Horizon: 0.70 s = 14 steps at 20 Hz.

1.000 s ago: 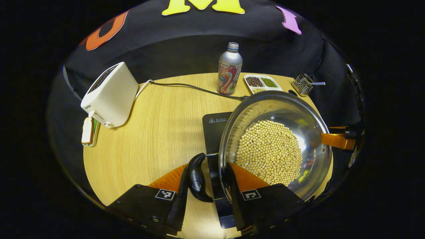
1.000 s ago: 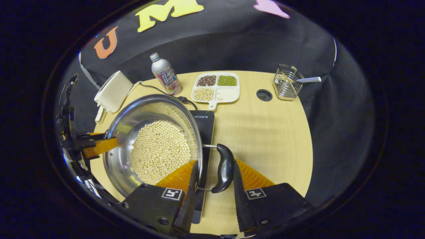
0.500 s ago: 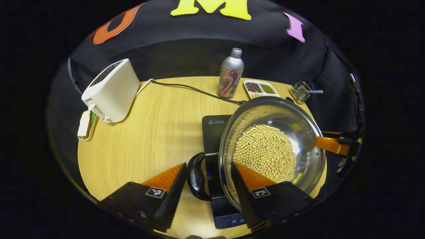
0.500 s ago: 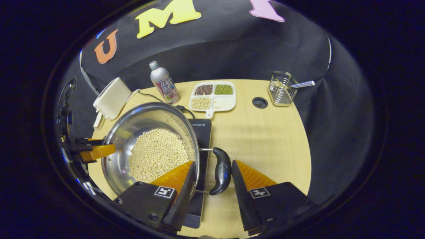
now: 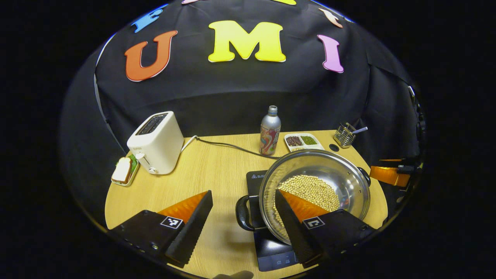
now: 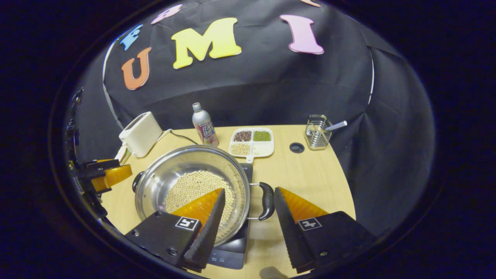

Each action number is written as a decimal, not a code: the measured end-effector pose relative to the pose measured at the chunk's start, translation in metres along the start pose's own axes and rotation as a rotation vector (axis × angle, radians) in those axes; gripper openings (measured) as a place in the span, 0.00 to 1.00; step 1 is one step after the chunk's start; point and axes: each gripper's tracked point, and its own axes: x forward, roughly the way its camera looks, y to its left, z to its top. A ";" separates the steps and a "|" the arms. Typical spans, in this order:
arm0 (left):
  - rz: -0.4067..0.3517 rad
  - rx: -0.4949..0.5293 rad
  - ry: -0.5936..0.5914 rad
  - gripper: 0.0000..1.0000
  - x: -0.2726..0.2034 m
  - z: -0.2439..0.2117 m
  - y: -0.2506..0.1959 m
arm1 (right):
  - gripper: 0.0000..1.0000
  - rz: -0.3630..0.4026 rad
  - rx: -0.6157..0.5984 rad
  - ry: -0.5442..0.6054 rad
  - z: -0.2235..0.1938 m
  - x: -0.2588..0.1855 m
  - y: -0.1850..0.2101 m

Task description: First push the handle of the pot to place it horizontally, then grasp the pot with both hands and set it on the induction cooktop.

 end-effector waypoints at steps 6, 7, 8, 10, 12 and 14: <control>-0.005 0.000 -0.074 0.96 -0.037 0.011 0.005 | 0.78 0.006 -0.052 -0.107 0.024 -0.041 0.033; -0.003 0.002 -0.092 0.96 -0.044 0.015 0.008 | 0.78 0.003 -0.059 -0.119 0.027 -0.048 0.037; -0.003 0.005 -0.114 0.96 -0.051 0.020 0.010 | 0.79 -0.003 -0.068 -0.135 0.031 -0.054 0.041; -0.001 0.019 -0.160 0.96 -0.069 0.036 0.020 | 0.78 -0.022 -0.091 -0.183 0.044 -0.071 0.047; 0.004 0.030 -0.224 0.96 -0.089 0.055 0.029 | 0.78 -0.027 -0.103 -0.245 0.061 -0.095 0.059; 0.004 0.031 -0.277 0.96 -0.113 0.072 0.035 | 0.79 -0.035 -0.120 -0.316 0.083 -0.123 0.071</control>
